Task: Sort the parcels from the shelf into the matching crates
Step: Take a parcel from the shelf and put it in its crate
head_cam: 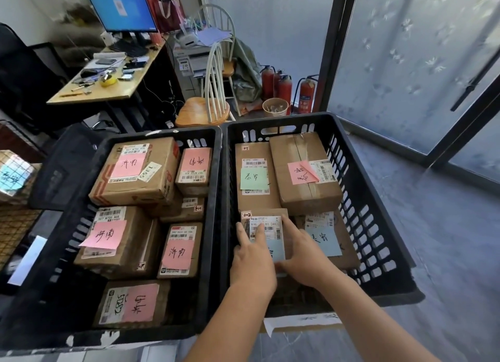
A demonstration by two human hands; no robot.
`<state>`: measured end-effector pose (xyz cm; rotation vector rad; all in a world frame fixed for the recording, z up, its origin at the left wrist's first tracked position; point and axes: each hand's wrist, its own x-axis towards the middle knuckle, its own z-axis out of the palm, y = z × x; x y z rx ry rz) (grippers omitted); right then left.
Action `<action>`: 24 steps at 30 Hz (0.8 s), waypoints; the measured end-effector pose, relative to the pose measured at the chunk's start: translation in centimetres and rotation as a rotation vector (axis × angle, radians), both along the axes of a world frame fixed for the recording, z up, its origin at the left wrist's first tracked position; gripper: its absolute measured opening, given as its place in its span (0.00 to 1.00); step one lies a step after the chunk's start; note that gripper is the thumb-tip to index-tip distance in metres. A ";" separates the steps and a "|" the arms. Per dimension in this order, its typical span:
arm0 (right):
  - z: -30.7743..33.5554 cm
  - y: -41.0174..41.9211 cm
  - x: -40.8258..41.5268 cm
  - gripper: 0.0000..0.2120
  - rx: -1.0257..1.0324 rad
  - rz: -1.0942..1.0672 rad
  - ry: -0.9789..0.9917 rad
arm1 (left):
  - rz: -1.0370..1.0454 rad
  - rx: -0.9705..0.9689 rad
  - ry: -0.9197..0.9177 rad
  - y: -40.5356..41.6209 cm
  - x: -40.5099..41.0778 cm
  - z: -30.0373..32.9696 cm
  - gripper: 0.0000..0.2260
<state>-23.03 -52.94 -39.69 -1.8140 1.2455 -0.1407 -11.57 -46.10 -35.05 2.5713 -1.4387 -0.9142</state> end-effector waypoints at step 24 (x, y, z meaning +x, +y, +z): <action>16.7 -0.6 2.1 0.50 -0.435 0.488 -0.082 | 0.429 -0.774 -0.284 10.4 2.4 11.8 0.18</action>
